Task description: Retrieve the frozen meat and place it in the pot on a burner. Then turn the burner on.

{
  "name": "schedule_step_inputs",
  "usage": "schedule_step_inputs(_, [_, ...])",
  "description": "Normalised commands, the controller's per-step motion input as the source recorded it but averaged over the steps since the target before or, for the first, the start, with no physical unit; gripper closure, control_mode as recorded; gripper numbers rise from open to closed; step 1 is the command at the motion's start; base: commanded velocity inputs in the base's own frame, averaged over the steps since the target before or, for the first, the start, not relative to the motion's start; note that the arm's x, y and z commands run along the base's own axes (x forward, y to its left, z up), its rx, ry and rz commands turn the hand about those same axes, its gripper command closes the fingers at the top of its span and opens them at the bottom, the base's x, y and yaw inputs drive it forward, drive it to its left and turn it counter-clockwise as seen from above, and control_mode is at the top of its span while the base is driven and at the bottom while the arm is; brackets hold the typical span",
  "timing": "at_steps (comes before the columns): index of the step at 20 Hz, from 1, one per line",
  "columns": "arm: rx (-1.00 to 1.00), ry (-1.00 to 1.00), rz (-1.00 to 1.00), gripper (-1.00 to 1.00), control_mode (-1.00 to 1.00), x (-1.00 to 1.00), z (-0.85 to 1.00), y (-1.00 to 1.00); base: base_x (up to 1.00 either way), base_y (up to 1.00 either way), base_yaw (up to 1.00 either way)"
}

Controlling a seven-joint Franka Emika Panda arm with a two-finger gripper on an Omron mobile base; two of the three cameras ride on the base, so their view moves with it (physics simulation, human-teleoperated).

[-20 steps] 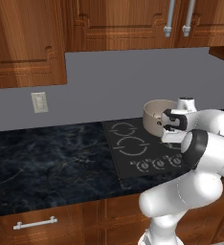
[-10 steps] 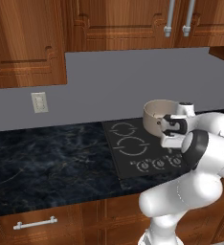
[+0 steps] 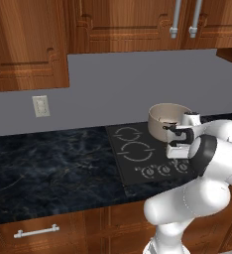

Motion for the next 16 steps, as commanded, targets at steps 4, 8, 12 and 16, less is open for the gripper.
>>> schedule_step_inputs(4, [0.0, -0.02, 0.03, -1.0, -1.0, 0.0, -0.24, 0.0, 0.0, 0.0, 0.0])
schedule_step_inputs(8, [0.0, -0.05, 0.01, -1.0, -1.0, 0.0, -0.16, 0.0, 0.0, 0.0, 0.0])
schedule_step_inputs(12, [0.0, -0.03, 0.0, -1.0, -1.0, 0.0, -0.19, 0.0, 0.0, 0.0, 0.0])
schedule_step_inputs(16, [0.0, 0.0, 0.0, -1.0, -1.0, 0.0, -0.17, 0.0, 0.0, 0.0, 0.0])
